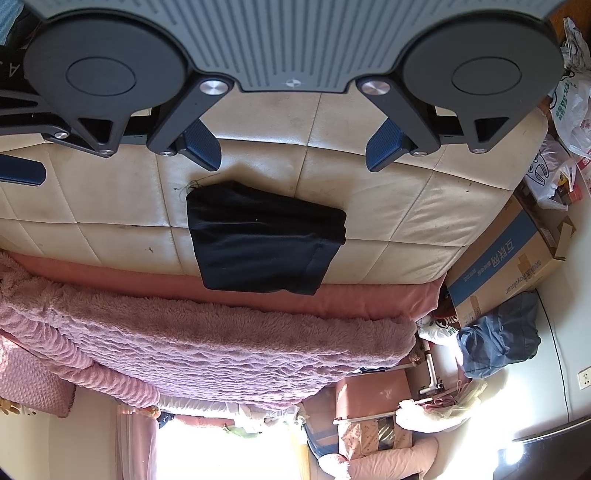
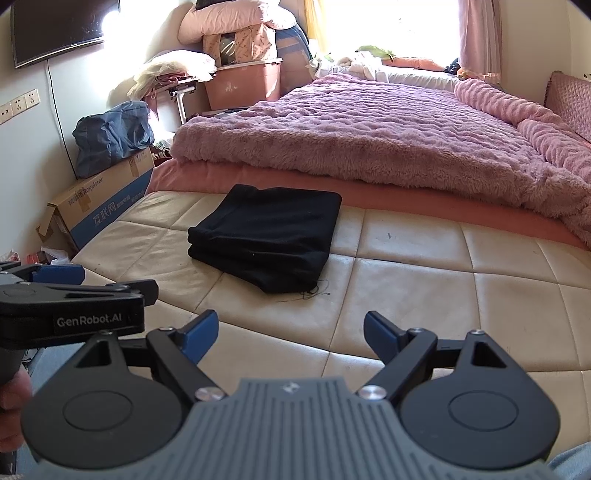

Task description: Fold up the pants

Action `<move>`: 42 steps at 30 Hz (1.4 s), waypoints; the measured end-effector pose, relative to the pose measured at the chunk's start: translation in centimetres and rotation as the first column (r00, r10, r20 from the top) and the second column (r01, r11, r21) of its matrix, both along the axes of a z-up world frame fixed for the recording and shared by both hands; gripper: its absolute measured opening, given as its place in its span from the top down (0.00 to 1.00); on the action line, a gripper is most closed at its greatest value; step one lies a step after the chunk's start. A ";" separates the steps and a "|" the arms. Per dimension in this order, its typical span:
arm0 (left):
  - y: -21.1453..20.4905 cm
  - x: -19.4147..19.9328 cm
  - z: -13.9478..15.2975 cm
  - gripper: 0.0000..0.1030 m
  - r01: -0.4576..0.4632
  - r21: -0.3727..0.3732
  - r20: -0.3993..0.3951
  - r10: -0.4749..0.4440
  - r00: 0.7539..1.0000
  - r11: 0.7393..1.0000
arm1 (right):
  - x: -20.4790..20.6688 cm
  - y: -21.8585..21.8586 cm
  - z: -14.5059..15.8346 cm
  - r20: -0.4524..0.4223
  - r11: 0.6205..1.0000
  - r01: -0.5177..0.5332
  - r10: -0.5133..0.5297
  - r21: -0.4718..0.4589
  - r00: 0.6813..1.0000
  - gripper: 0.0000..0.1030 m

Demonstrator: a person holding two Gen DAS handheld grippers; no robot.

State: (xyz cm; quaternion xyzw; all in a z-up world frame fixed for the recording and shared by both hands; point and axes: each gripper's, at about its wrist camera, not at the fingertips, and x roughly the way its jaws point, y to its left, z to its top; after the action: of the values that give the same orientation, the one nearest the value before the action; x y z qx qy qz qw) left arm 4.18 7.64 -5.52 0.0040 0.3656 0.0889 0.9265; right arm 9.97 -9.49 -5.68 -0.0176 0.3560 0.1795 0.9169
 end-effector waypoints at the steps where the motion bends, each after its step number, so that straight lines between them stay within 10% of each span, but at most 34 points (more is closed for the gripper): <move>1: 0.0 0.0 0.0 0.00 0.000 -0.001 0.000 0.000 1.000 1.000 | 0.0 0.0 0.0 0.000 1.000 0.000 0.000 0.000 1.000 0.20; 42: -0.2 -0.2 0.4 0.01 0.007 -0.025 0.020 -0.007 1.000 1.000 | 0.1 -0.1 -0.1 -0.009 1.000 -0.003 0.003 0.008 1.000 0.20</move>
State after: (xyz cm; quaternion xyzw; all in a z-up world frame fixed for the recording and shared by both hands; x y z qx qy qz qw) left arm 3.95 7.48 -5.08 -0.0071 0.3575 0.0812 0.9303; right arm 10.04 -9.60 -5.78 -0.0139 0.3592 0.1822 0.9152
